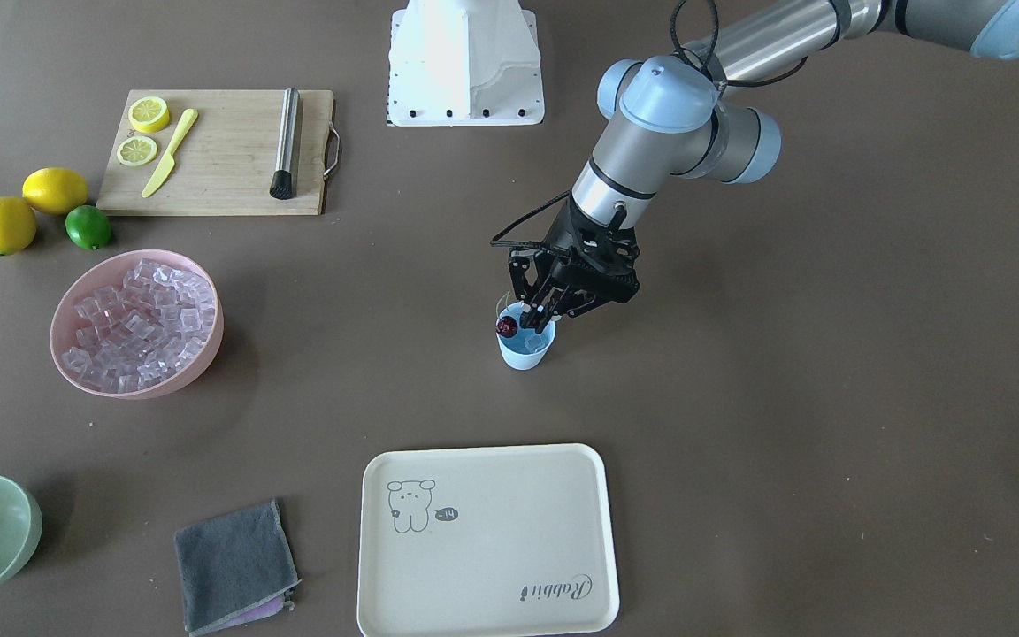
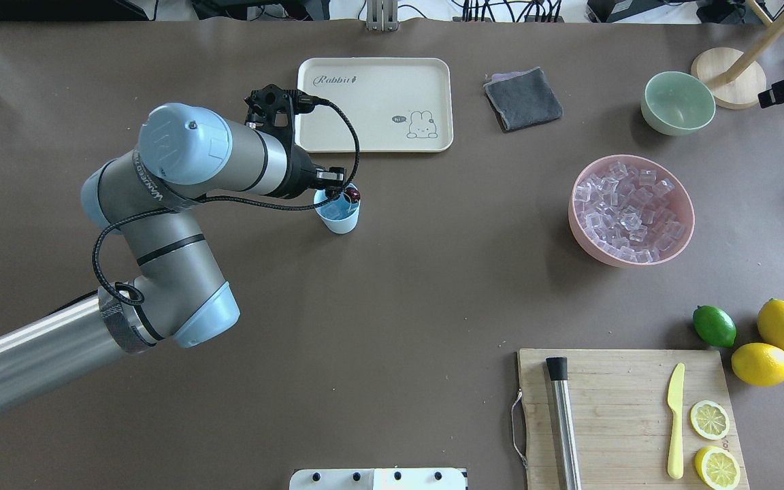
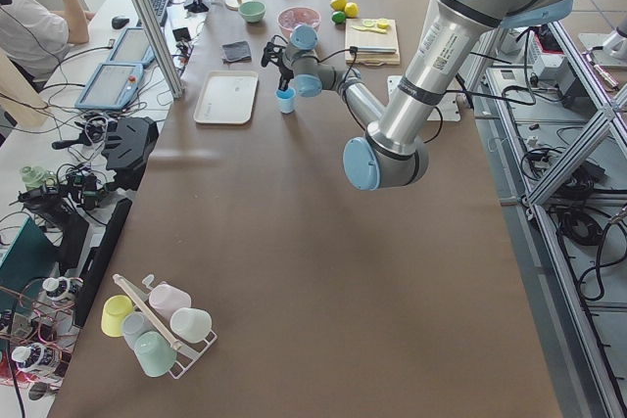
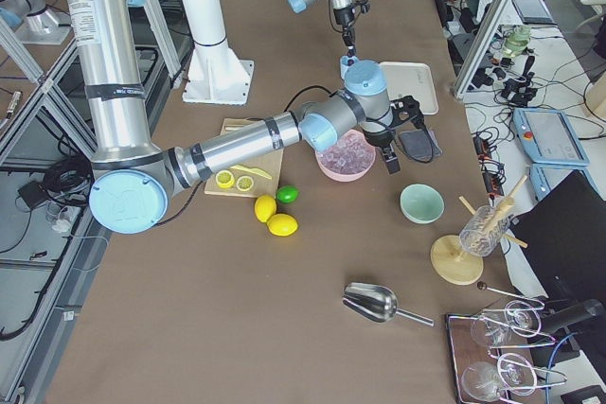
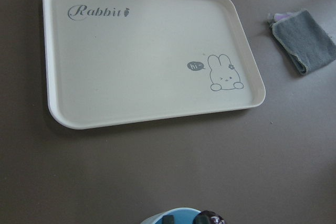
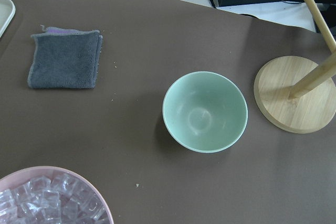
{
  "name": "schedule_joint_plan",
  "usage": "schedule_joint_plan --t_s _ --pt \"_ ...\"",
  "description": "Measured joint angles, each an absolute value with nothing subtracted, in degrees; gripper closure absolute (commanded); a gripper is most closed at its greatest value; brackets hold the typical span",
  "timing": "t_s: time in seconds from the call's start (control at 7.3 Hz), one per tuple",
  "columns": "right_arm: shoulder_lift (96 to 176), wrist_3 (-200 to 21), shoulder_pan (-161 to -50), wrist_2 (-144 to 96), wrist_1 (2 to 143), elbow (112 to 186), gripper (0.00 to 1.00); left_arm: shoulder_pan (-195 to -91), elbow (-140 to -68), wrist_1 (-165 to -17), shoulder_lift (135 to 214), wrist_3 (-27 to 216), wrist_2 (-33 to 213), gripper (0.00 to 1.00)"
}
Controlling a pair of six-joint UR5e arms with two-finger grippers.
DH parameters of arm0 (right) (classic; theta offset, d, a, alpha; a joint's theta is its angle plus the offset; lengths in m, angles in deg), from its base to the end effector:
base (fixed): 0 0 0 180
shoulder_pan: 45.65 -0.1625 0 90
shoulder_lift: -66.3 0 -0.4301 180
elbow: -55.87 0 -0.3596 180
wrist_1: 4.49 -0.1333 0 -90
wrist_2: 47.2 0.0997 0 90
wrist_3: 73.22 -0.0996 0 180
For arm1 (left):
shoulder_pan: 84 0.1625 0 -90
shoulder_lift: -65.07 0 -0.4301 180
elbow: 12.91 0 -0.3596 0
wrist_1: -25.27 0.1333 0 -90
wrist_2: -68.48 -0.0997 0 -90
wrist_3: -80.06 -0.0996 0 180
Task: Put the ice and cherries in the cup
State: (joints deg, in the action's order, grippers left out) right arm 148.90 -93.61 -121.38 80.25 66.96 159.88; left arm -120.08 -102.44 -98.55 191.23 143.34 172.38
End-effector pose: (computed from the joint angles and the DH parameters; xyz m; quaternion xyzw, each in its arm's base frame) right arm -0.0570 -0.5193 0.4543 0.2190 -0.3844 -0.0620 0.8947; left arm 0.4781 -0.4837 0.2404 0.2100 0.5348 0.0022 0.8185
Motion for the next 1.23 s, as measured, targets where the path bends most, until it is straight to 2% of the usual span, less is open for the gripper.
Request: schedule_joint_plan --t_s 0.55,0.82,1.23 --pt "149.44 -93.64 -121.49 80.38 66.88 160.09 0.0 -120.93 -102.37 -98.49 191.02 140.13 172.38 1.0" --pt "149.51 -93.69 -121.5 80.41 66.88 160.37 0.0 -121.76 -102.17 -98.52 190.73 139.43 172.42 0.03" --pt "149.4 -93.68 -121.66 80.43 66.88 160.43 0.0 -121.43 -102.42 -98.7 190.39 140.29 172.37 0.02"
